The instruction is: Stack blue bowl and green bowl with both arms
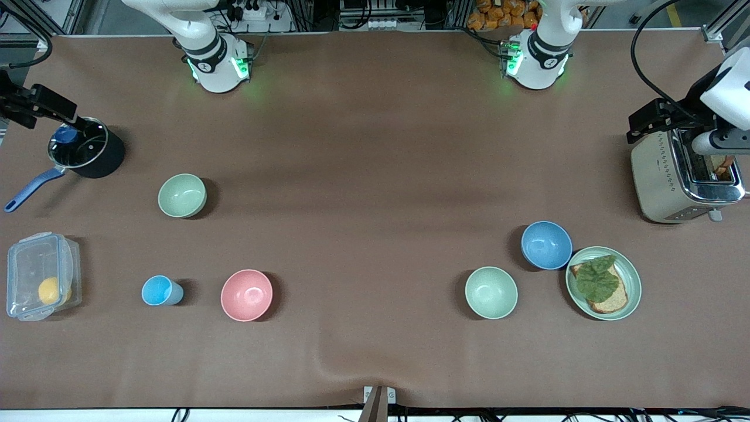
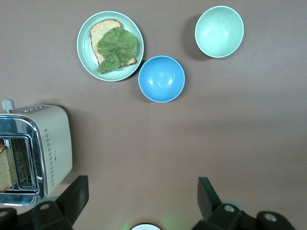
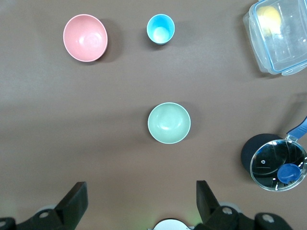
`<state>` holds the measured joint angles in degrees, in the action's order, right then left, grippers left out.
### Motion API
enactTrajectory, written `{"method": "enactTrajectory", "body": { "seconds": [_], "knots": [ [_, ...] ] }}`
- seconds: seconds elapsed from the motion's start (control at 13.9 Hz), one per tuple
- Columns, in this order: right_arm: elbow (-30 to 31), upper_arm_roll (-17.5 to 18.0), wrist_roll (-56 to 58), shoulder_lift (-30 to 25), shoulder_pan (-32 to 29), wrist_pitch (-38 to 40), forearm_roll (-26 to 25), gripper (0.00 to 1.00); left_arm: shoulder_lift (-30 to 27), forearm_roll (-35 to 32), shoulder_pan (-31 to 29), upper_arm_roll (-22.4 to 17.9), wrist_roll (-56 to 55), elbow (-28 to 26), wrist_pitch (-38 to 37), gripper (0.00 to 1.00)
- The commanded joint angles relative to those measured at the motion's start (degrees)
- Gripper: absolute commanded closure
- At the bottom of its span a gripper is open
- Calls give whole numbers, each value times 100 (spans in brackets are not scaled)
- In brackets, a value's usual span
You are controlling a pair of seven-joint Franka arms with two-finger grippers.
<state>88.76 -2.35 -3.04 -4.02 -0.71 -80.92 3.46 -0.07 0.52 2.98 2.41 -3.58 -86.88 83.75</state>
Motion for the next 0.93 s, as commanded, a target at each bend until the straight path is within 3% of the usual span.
{"method": "enactTrajectory", "body": {
  "seconds": [0.0, 0.36, 0.86],
  "knots": [
    [37, -20, 41, -82, 106, -38, -64, 0, 16, 27, -26, 14, 76, 84, -8, 0],
    [185, -28, 32, -38, 63, -204, -56, 0, 16, 27, -35, 14, 59, 84, -8, 0],
    [1705, -81, 436, -46, -491, -1276, 6, 0, 104, 9, -44, 14, 85, 84, -8, 0]
  ]
}}
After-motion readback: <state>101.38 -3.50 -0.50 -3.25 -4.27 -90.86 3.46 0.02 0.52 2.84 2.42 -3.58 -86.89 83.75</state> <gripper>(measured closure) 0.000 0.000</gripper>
